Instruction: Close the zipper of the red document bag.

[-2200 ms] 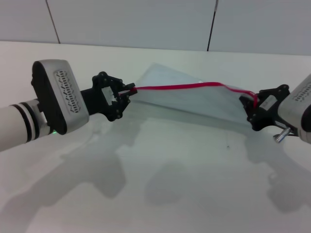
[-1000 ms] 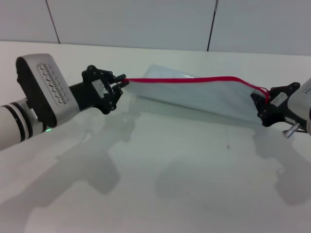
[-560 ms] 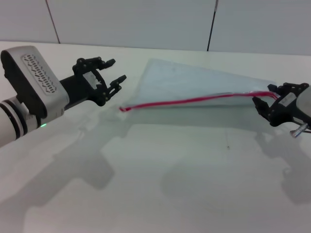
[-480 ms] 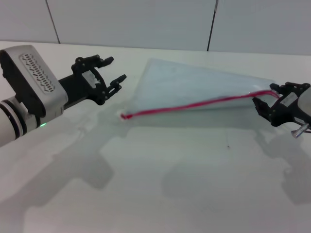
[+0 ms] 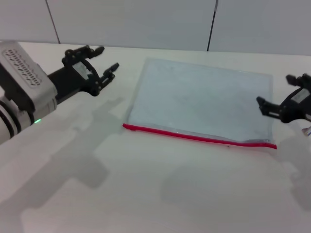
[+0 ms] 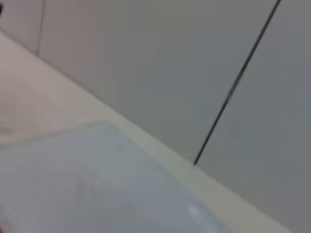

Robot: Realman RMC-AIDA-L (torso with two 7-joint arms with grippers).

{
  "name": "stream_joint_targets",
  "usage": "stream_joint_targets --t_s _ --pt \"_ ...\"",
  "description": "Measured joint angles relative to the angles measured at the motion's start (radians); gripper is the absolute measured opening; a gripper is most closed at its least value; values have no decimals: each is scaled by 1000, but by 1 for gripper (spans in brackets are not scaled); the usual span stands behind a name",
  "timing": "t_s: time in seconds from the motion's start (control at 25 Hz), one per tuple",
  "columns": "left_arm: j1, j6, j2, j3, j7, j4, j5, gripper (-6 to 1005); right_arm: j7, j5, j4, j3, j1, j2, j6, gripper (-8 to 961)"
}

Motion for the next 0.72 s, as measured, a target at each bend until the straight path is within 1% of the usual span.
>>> stream_joint_targets --t_s 0.12,0.28,0.44,0.56,0.6,0.64,0.68,0.72 --pt "14 -26 0 2 49 0 -90 496 15 9 -28 -15 -26 2 65 785" --pt "25 -45 -2 14 56 0 -230 494 29 74 6 -87 -34 -1 235 880" --pt "35 -58 -8 59 59 -1 -363 491 33 158 89 -202 -28 -2 513 877" --pt "55 -66 -9 117 64 4 -485 490 51 223 165 -296 -19 -3 772 875" --pt "66 -69 -9 135 68 7 -541 489 60 232 181 -312 -16 -4 818 874" --pt "75 -70 -9 149 72 8 -578 489 84 242 216 -339 -9 -4 897 873" --pt "90 -75 -9 162 86 8 -627 488 106 247 245 -355 -4 -4 950 873" --pt "96 -78 -10 163 95 8 -641 488 148 248 290 -372 5 -5 1017 872"
